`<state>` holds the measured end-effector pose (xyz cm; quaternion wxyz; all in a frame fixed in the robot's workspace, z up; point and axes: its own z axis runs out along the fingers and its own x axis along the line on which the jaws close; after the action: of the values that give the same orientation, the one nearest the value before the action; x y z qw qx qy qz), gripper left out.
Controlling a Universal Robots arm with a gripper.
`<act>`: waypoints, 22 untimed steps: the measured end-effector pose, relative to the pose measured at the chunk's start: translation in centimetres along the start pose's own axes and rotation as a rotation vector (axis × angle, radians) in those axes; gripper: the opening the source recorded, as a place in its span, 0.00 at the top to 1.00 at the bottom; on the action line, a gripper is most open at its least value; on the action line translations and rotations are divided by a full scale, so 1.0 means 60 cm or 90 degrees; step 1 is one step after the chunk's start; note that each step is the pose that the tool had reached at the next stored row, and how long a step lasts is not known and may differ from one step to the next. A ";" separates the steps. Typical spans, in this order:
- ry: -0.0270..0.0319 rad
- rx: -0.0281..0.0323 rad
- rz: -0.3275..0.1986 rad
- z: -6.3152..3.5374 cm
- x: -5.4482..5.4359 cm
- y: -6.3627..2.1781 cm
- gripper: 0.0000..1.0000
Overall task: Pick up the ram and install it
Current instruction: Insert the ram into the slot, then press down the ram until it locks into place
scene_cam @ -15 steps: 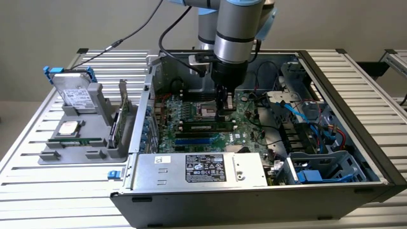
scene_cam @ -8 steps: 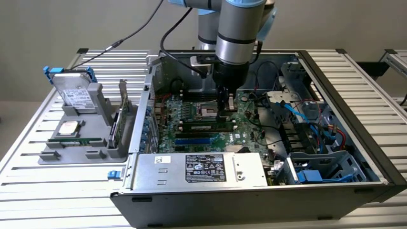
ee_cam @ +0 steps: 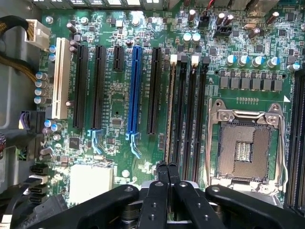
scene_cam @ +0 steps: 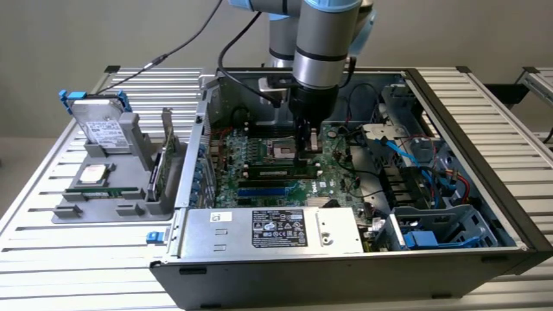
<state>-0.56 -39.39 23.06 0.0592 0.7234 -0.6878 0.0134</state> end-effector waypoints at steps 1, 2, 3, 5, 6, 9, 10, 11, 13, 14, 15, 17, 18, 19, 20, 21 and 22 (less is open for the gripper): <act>0.0000 0.0000 0.000 0.001 0.000 0.000 0.90; 0.0001 0.0000 0.000 0.003 0.000 0.000 0.90; 0.0001 0.0000 0.000 0.004 0.000 0.000 0.90; 0.0005 -0.0002 0.000 0.006 0.000 0.000 0.90; 0.0005 -0.0002 0.000 0.007 0.000 0.000 0.90; 0.0004 -0.0002 0.000 0.009 -0.001 -0.001 0.90; 0.0005 -0.0003 0.000 0.010 -0.001 -0.001 0.90; 0.0004 -0.0003 0.000 0.010 -0.001 -0.001 0.90; 0.0001 -0.0001 0.000 0.010 -0.001 -0.001 0.90; -0.0005 0.0000 0.000 0.009 -0.001 -0.001 0.90; -0.0013 0.0005 0.000 0.006 -0.001 -0.001 0.90; -0.0001 0.0000 0.000 0.001 0.000 0.000 0.90; -0.0002 0.0000 0.000 0.001 0.000 0.001 0.90; -0.0002 0.0000 0.000 0.001 0.000 0.002 0.90; -0.0002 0.0000 0.000 0.001 0.000 0.003 0.90; -0.0002 0.0000 0.000 0.001 0.000 0.005 0.90; 0.0000 -0.0001 0.000 0.001 0.000 0.007 0.90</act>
<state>-0.98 -39.39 23.04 0.0592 0.7234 -0.6878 0.0134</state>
